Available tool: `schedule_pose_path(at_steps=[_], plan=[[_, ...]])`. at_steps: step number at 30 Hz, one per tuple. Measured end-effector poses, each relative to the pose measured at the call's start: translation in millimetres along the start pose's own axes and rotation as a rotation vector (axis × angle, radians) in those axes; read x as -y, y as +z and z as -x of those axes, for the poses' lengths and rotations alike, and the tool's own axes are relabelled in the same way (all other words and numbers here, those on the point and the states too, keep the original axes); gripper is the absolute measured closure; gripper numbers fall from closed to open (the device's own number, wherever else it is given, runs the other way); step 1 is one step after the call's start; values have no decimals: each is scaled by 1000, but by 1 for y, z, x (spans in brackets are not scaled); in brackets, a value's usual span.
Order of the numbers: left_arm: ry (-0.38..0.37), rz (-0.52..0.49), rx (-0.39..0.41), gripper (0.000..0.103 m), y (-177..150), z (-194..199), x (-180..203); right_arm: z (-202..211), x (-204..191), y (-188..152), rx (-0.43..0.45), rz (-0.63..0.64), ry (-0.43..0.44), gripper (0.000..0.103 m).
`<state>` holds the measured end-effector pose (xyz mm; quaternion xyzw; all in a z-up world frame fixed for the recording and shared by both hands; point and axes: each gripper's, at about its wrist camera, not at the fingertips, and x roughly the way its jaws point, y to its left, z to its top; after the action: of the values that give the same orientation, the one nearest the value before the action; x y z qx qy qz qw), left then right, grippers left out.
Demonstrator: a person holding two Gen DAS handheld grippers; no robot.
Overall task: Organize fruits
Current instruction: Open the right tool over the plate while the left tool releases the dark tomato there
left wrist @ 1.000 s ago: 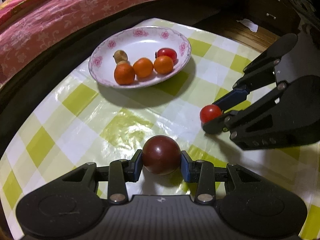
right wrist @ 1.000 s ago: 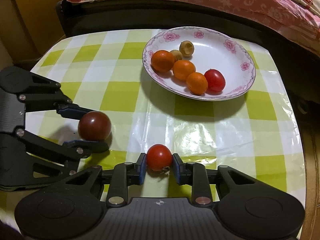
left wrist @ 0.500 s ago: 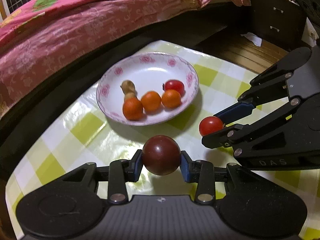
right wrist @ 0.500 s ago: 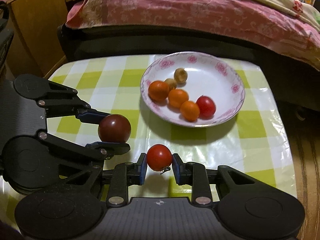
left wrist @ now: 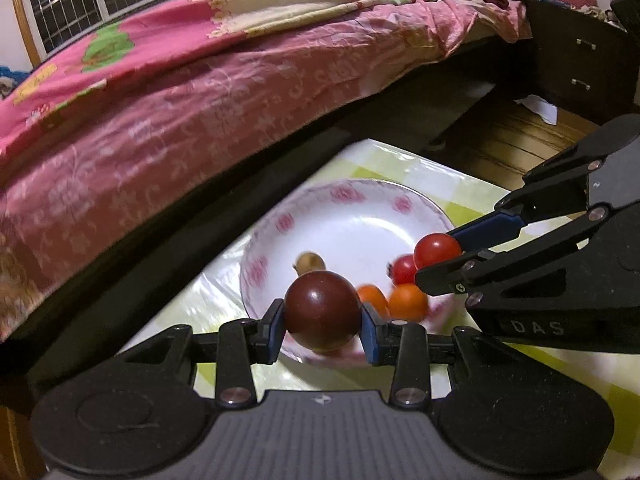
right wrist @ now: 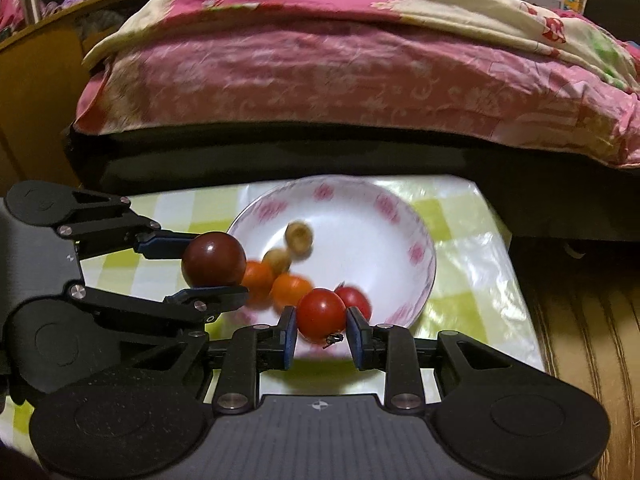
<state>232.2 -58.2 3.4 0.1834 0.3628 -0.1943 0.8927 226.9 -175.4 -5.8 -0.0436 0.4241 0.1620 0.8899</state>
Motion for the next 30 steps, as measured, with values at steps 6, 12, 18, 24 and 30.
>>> schedule_pose_path(at_steps=[6, 12, 18, 24, 30], plan=[[9, 3, -9, 57, 6, -17, -7, -15, 3, 11, 13, 13, -16, 78], [9, 4, -15, 57, 10, -31, -9, -27, 11, 16, 7, 15, -24, 78], [-18, -15, -14, 57, 10, -39, 1, -38, 16, 22, 11, 7, -11, 78], [-11, 6, -15, 56, 11, -45, -4, -45, 13, 27, 24, 21, -19, 78], [-7, 5, -10, 56, 11, -47, -4, -52, 17, 28, 18, 8, -25, 77]])
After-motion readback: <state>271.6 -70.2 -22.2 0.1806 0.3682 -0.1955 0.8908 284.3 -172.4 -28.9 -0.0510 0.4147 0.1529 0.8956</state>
